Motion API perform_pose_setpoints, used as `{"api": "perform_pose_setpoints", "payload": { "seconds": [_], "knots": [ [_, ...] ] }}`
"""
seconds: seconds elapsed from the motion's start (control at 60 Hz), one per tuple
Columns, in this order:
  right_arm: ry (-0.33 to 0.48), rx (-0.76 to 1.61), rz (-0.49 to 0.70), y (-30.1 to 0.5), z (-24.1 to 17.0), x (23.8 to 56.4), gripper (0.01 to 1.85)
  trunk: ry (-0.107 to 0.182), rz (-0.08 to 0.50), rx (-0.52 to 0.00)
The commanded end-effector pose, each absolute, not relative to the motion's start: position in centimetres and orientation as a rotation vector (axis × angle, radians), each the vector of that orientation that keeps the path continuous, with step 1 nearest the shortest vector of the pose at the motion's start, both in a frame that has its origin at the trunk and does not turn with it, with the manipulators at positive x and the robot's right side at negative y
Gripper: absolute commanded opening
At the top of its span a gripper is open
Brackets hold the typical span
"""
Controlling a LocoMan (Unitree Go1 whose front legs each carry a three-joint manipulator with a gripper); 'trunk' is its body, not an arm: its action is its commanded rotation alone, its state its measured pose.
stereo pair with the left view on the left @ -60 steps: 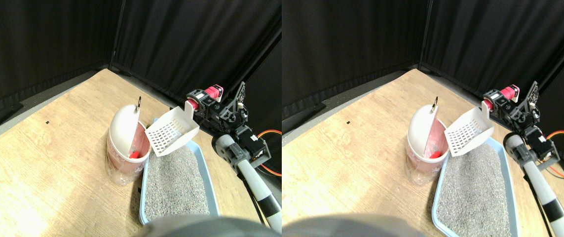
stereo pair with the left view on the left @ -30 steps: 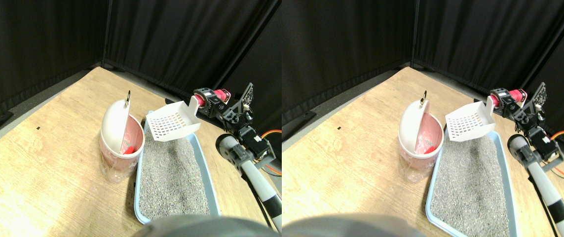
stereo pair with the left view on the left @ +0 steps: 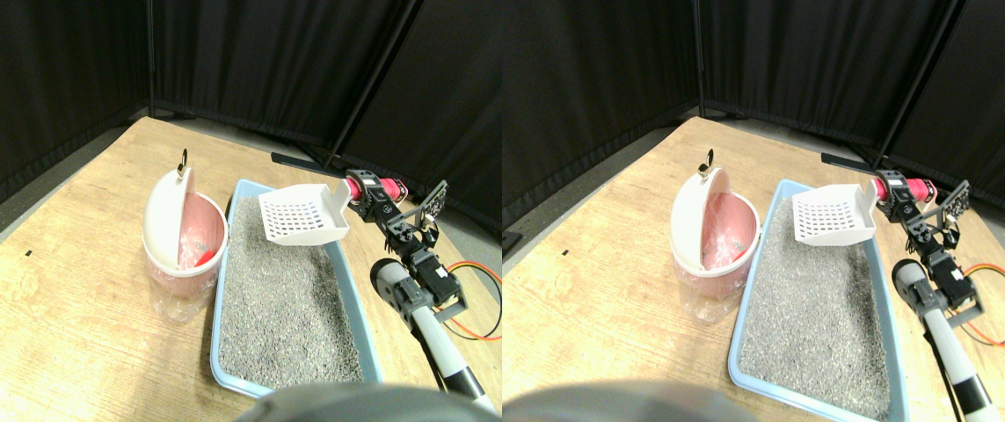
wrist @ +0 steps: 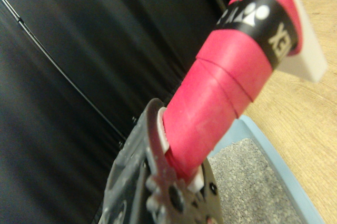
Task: Scoop (unimanual)
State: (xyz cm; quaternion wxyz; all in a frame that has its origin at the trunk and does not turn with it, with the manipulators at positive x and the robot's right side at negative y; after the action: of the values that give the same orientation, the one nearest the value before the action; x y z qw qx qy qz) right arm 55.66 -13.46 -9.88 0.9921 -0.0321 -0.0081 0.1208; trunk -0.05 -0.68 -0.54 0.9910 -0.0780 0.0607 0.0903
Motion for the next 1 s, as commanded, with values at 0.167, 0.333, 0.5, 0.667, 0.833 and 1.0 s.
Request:
{"api": "perform_pose_setpoints", "payload": {
  "seconds": [0.167,0.333,0.5,0.667,0.833,1.0],
  "knots": [
    [-0.103,-0.003,0.185,-15.4,-10.5,54.6,0.05,0.116,0.143,-0.158],
    [-0.085,0.031,0.174,-16.8,-11.7,53.9,0.05,0.113,0.120,-0.144],
    [-0.063,0.059,0.156,-17.8,-12.8,53.2,0.06,0.115,0.109,-0.139],
    [-0.019,0.098,0.165,-18.1,-14.0,52.6,0.09,0.115,0.109,-0.140],
    [-0.007,0.116,0.140,-18.0,-15.0,52.0,0.08,0.114,0.110,-0.142],
    [0.012,0.148,0.117,-18.7,-16.8,51.4,0.05,0.113,0.107,-0.141]
  ]
}}
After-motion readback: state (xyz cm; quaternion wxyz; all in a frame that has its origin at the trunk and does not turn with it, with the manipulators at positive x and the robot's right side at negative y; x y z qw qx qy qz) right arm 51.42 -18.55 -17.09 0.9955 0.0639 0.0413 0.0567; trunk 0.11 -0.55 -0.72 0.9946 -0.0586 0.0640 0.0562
